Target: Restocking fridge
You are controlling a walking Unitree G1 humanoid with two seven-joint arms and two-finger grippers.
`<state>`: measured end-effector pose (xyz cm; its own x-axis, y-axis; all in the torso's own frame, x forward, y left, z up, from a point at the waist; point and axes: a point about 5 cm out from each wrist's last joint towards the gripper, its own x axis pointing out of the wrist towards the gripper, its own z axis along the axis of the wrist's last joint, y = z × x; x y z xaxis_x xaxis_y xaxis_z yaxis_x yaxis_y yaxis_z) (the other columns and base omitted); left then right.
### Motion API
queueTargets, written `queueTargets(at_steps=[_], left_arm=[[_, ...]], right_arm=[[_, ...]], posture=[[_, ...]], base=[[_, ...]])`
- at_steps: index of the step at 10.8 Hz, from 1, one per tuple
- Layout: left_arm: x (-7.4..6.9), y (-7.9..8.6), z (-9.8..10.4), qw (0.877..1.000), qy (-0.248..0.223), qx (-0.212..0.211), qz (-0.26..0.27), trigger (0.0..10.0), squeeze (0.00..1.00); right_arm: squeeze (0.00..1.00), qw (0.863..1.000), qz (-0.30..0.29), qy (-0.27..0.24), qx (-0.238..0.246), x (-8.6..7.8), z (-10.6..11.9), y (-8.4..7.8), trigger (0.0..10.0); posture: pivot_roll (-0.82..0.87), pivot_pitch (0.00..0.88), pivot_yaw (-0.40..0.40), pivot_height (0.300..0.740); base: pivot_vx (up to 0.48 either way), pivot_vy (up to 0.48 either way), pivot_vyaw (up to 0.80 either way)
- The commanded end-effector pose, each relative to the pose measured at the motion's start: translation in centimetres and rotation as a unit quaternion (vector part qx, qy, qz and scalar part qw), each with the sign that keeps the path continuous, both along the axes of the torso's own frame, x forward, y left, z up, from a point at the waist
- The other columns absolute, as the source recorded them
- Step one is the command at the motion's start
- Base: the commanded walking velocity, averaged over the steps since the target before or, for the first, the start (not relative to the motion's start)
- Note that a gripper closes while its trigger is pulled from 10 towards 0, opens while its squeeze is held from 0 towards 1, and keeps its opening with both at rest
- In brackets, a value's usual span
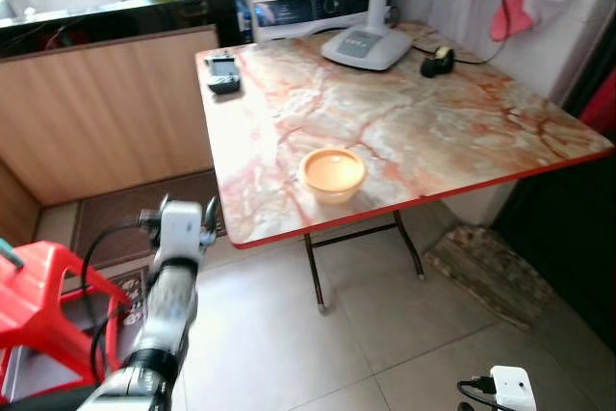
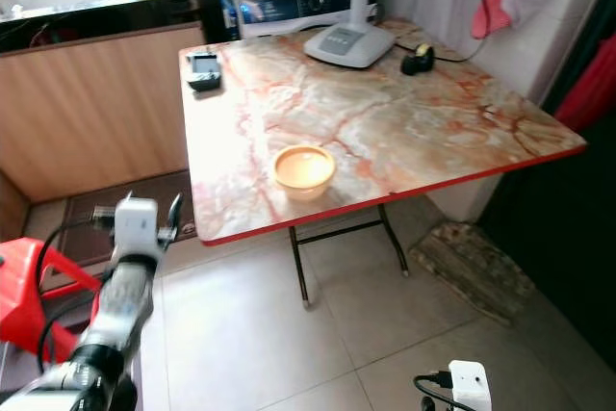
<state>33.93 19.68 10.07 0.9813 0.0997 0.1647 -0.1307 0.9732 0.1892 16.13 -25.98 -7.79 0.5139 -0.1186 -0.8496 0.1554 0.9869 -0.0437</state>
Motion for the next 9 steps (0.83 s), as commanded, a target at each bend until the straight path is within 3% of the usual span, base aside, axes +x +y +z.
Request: queueTargets(at_steps=[1,6,9], left_arm=[[1.2,-1.1,2.2,0.999,-0.025,-0.008,-0.042,10.0,0.00],[2.1,-3.0,3.4,0.990,-0.031,-0.095,-0.096,10.0,0.00],[2.4,-3.3,3.9,0.984,-0.026,-0.128,-0.118,10.0,0.00]], right_arm=[[0.00,1.000,-0.010,-0.002,0.001,-0.2,-0.1,0.0,10.0],[0.00,1.000,-0.015,-0.005,0.004,-0.2,-0.1,0.0,10.0],[0.00,1.000,-0.019,-0.005,0.004,-0.1,0.0,-0.1,10.0]], posture=[[0.10,0.000,0.036,0.740],[0.09,0.000,0.039,0.740],[0.11,0.000,0.028,0.740]], base=[[0.000,0.000,0.00],[0.000,0.000,0.00],[0.286,0.000,0.00]])
